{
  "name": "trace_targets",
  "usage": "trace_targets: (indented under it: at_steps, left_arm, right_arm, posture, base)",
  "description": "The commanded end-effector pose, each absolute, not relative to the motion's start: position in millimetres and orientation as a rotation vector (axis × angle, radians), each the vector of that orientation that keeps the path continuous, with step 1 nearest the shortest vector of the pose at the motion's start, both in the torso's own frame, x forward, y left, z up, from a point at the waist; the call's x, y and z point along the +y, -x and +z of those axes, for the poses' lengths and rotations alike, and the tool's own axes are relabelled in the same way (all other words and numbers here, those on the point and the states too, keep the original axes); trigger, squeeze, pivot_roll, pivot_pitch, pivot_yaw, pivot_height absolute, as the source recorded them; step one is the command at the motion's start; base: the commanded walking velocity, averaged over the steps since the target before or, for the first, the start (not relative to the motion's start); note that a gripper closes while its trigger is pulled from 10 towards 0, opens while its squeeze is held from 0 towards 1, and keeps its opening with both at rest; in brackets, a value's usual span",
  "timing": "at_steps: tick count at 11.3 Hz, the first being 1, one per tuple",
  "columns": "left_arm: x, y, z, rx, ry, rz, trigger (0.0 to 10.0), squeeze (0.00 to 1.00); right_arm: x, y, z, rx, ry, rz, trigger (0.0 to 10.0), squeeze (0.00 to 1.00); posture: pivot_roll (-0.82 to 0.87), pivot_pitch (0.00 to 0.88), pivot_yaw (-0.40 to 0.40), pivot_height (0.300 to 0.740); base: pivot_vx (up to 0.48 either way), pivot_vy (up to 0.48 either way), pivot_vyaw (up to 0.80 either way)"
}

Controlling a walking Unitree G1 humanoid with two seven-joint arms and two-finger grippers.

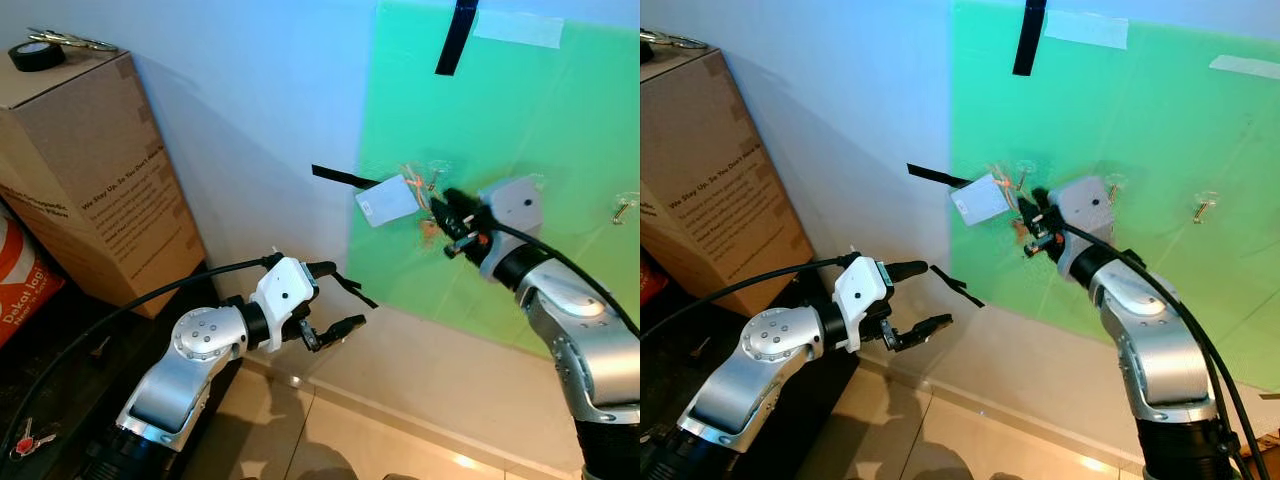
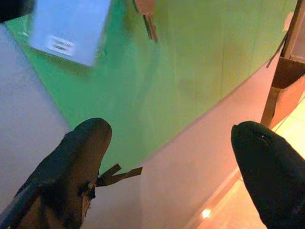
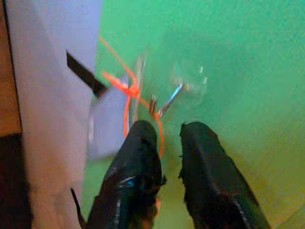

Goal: Hang keys on a hook

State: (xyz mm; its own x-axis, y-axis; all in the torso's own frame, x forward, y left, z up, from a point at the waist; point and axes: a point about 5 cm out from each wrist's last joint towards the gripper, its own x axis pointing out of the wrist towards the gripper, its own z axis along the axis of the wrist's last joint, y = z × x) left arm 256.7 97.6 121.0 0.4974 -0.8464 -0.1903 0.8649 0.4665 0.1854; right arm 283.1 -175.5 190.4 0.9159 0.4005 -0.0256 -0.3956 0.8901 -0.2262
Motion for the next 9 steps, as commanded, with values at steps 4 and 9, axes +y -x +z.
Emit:
trace_targets:
  at_steps: [4, 9]
  left_arm:
    - [98, -261, 128, 0.049, -0.265, -1.062, 10.0, 0.0]
    - [115, -256, 126, 0.05, -0.252, -0.908, 10.0, 0.0]
  right_arm:
    - [-174, -273, 206, -0.133, 0.147, 0.445, 10.0, 1.0]
    - [-170, -245, 193, -0.098, 0.088, 0.355, 10.0, 1.0]
  posture:
    - [-0.16, 0.0, 0.037, 0.74]
    - [-0.15, 0.0, 0.022, 0.74]
  base:
    - [0.0, 0.0, 0.0]
    - [0.0, 0.0, 0.16]
